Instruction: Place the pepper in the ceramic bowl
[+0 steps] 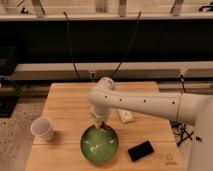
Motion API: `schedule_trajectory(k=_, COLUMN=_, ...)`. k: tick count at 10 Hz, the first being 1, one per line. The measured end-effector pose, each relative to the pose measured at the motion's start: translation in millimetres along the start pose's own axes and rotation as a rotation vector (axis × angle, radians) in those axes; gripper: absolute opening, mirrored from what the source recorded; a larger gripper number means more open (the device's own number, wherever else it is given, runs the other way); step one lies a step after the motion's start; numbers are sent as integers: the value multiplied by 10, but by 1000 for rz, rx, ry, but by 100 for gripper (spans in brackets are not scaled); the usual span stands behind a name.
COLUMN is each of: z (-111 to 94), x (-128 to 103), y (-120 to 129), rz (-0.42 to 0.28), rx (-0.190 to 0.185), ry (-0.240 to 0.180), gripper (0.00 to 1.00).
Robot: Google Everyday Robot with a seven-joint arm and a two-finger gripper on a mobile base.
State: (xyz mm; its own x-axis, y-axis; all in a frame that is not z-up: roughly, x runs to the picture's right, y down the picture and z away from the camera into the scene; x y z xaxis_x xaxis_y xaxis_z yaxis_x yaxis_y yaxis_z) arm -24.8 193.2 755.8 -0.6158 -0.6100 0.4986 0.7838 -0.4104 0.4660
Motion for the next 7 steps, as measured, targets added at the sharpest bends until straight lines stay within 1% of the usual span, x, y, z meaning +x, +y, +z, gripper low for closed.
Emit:
schedule_trajectory(k=1, z=0, x=-7, y=-8, rz=-1, rx=2, ry=0, gripper=28)
schedule_trajectory(k=3, z=-1, x=-19, y=-18, rz=-3, rx=4, ry=0, gripper=31)
schedule_trajectory(k=5, z=-2, x=-25, y=-25, rz=-3, rx=6, ry=0, gripper=45)
schedule_trajectory(k=6, z=1, x=-32, y=-28, rz=-4, rx=7, ry=-1, gripper=50)
schedule_trajectory(k=7, z=-1, x=-37, y=-33, rz=-5, rx=8, ry=-1, gripper=49)
